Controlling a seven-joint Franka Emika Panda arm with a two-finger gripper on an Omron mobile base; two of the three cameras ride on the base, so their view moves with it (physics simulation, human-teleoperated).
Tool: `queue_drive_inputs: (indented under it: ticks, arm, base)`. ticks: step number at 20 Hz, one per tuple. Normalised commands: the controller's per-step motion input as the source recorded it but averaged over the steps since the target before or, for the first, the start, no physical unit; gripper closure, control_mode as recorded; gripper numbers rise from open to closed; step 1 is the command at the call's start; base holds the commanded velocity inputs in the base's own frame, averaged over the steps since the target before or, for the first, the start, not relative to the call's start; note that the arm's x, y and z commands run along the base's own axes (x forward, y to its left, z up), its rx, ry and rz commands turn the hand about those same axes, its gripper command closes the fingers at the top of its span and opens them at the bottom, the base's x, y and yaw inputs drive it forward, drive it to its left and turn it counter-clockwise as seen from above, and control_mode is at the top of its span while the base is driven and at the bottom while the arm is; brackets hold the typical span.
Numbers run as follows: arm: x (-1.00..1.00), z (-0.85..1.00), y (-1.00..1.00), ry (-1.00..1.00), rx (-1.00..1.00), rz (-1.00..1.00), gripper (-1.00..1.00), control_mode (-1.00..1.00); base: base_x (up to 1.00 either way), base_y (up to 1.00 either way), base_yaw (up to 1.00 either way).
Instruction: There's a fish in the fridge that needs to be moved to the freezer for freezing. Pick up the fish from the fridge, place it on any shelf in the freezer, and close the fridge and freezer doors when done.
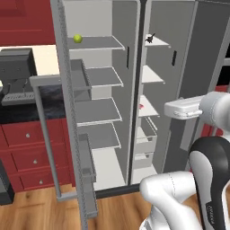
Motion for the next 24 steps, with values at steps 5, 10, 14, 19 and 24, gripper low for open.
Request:
queue_drive_inputs:
  ticks: [5,10,14,19,24]
  arm:
    - [0.0,0.0,0.0,0.0,0.0,0.0,-1.0,1.0]
    - [0.0,0.0,0.0,0.0,0.0,0.0,-1.0,1.0]
    - [-0.05,0.0,-0.13,-0.01,0.0,0.0,-1.0,-1.0]
    - [0.0,0.0,-0.79,-0.01,0.03,-0.05,-1.0,-1.0]
    - [-0.19,0.0,-1.0,0.0,0.19,-0.11,-1.0,-1.0]
  base:
    - [-0.06,0.0,0.0]
    - [-0.39,0.0,0.0]
    - [-0.05,0.0,0.0]
    - [0.0,0.0,0.0]
    - [0.0,0.0,0.0]
